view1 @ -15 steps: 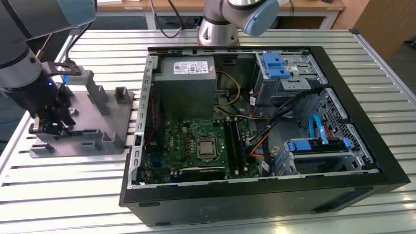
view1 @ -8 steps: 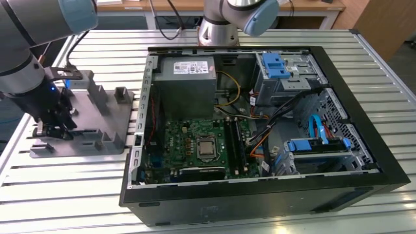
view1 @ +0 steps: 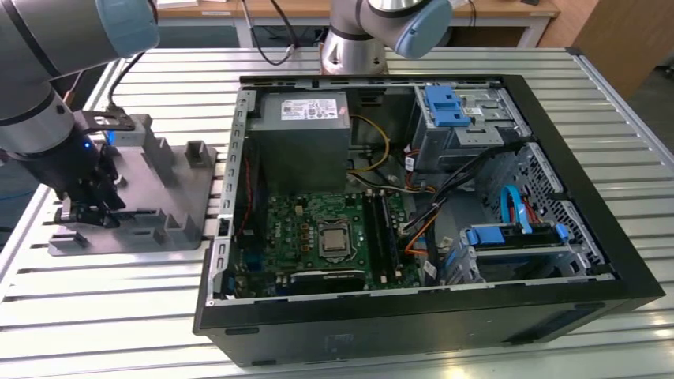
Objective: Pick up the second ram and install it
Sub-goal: 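Pick up the second ram and move it above second insertion slot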
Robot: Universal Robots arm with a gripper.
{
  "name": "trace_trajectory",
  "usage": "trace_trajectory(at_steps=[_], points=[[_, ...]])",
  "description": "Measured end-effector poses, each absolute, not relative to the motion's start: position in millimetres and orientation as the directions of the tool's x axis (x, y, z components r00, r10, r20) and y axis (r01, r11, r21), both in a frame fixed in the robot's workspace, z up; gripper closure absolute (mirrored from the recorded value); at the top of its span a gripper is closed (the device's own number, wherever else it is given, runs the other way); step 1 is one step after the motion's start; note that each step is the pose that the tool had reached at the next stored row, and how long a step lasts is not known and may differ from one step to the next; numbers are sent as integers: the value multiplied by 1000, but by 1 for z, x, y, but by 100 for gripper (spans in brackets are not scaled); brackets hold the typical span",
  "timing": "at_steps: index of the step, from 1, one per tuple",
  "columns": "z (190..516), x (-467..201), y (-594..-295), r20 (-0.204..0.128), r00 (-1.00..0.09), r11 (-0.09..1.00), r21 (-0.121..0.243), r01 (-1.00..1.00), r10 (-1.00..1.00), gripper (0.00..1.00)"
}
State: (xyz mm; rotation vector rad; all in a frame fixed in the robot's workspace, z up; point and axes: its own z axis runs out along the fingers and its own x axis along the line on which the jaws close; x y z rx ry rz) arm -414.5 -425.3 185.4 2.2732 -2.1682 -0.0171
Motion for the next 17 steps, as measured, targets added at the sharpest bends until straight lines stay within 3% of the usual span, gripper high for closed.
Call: trace_trajectory(at_steps=[6,12,17], points=[[185,-415,-425,-9,47,-47,8,-999,-999,59],[185,-416,-429,-40,47,-48,6,-999,-998,59],[185,-416,-433,-42,47,-48,6,-999,-998,59]])
